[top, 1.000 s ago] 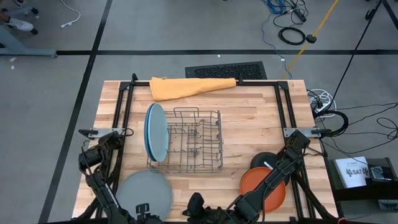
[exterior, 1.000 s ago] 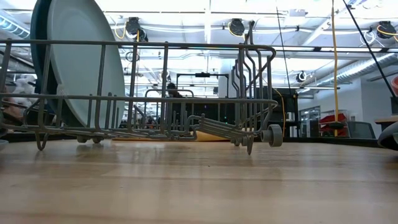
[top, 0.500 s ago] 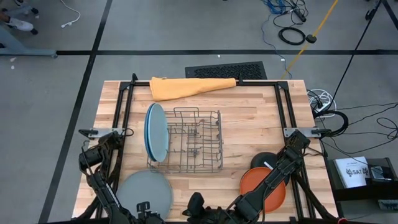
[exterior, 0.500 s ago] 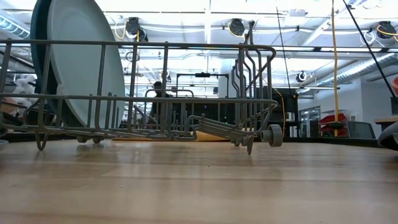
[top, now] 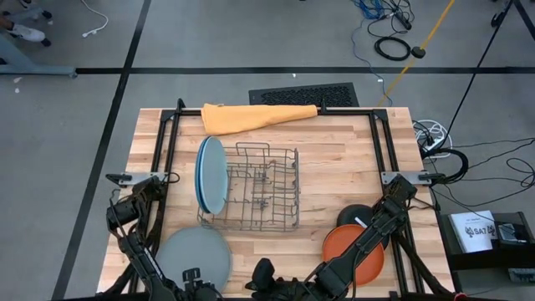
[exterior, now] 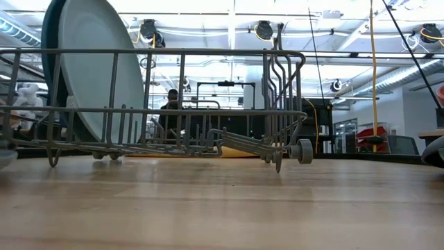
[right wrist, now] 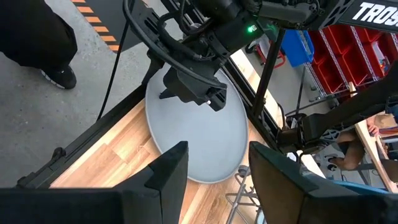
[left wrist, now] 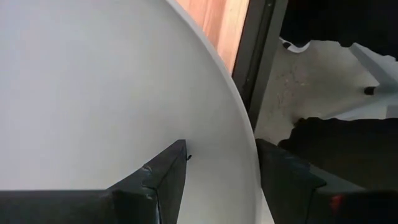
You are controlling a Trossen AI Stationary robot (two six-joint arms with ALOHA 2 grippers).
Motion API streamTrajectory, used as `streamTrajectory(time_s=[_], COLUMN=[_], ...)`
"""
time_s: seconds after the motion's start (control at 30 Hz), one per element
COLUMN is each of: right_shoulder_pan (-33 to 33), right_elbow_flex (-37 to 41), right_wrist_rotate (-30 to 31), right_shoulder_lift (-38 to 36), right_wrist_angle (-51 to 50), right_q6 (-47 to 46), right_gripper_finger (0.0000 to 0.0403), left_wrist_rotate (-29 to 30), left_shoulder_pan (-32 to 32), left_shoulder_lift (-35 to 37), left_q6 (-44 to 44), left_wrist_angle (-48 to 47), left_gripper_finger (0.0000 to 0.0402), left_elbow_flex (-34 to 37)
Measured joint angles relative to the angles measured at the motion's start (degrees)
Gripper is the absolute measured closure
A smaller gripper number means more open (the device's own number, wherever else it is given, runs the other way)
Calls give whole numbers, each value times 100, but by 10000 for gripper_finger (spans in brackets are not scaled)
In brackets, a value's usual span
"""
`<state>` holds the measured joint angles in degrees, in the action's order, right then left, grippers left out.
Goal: Sort dishes
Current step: Put the gray plate in the dish rack
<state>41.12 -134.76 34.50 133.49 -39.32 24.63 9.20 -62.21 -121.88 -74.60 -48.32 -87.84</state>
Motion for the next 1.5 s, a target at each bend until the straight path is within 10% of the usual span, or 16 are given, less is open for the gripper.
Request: streamTrajectory(time_s=[0.27, 0.6, 0.97, 1.5], right_shoulder_pan=[2, -2, -2, -365], right_elbow_flex=[0, 0, -2, -7], right_wrist_rotate=[0, 0, 2, -690], right_shoulder_lift=[0, 2, 2, 376], right_wrist_angle=[8, 4, 2, -7], right_q6=[-19, -18, -3, -742], right_gripper_finger=[241, 241, 241, 237], left_wrist_rotate=[-81, -402, -1073, 448], left_shoulder_pan=[30, 47, 83, 19], left_shoulder_lift=[-167, -175, 101, 1041], left_q6=[1, 141, 481, 882], left_wrist_angle=[-63, -192, -326, -975], left_gripper_finger=[231, 390, 401, 401], left_elbow_flex=[-45, -185, -744, -1083])
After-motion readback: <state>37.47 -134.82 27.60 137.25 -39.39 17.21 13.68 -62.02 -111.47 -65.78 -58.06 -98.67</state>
